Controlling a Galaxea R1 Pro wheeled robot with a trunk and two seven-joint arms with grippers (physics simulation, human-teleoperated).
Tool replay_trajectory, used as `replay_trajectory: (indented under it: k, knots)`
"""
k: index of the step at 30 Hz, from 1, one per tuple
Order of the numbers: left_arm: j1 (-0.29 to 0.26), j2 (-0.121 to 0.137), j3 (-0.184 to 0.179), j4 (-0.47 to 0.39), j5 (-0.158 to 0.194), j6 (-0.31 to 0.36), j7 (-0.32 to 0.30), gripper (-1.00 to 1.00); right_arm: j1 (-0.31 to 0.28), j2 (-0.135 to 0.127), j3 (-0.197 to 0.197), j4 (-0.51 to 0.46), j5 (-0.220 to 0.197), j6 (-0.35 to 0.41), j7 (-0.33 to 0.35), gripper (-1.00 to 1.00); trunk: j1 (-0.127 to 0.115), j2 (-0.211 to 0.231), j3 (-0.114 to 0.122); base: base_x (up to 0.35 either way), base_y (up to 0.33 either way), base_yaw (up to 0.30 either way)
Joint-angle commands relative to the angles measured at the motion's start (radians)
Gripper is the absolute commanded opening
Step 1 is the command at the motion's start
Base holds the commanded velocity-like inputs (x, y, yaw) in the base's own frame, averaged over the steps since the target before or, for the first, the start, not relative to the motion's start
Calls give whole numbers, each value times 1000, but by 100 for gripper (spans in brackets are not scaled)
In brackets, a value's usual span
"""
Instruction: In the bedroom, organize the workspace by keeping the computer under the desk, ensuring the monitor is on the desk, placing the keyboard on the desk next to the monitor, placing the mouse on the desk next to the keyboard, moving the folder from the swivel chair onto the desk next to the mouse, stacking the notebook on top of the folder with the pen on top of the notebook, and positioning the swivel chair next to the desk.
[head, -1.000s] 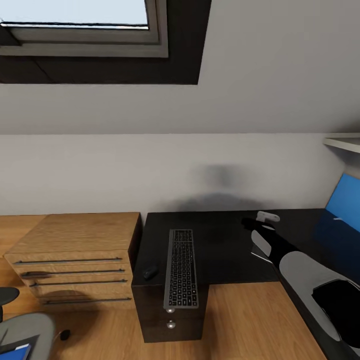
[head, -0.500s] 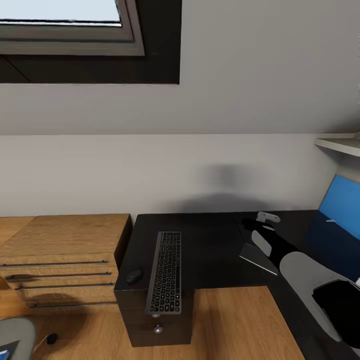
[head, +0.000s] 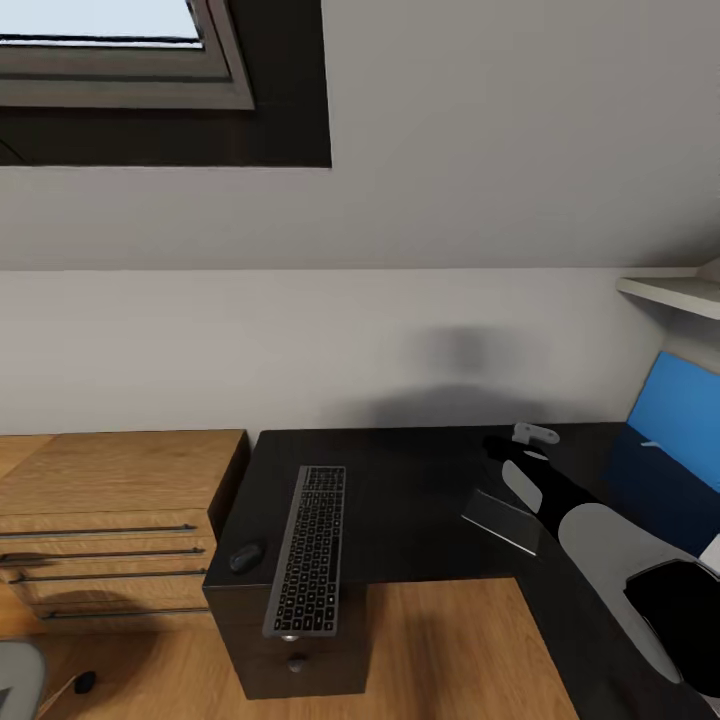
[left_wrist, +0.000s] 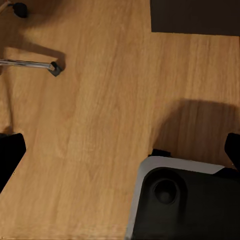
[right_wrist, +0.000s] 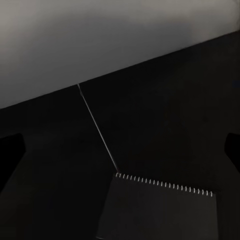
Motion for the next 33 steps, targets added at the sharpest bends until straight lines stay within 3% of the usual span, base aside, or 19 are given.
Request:
replay_trajectory:
  k: [1, 8, 12, 15, 25, 28, 33]
  knots:
    - [0, 10, -4, 33, 10, -29, -1, 100, -1, -2, 8, -2, -4, 7, -8, 100, 1, -2, -2, 1, -13, 0]
    - [0, 52, -3, 124, 12, -213, -4, 100, 0, -3, 8, 3, -3, 6, -6, 100, 1, -2, -2, 0, -5, 0]
    - [0, 56, -3, 140, 12, -281, -15, 100, 1, -4, 8, 5, -3, 10, -5, 100, 1, -2, -2, 0, -1, 0]
    - [1, 45, -2, 147, 11, -334, -23, 100, 1, -5, 7, 6, -4, 17, -4, 100, 1, -2, -2, 0, 0, 0]
    - [1, 34, 0, 152, 12, -375, -27, 100, 1, -11, 4, 30, -5, 77, -3, 100, 1, -2, -2, 0, 0, 0]
    - [2, 32, 0, 152, 13, -382, -26, 100, 1, -14, 3, 40, -5, 133, -3, 100, 1, -2, -2, 24, 0, 0]
    - [2, 32, 0, 152, 14, -383, -26, 100, 1, -16, 3, 43, -5, 145, -3, 100, 1, -2, -2, 190, 0, 0]
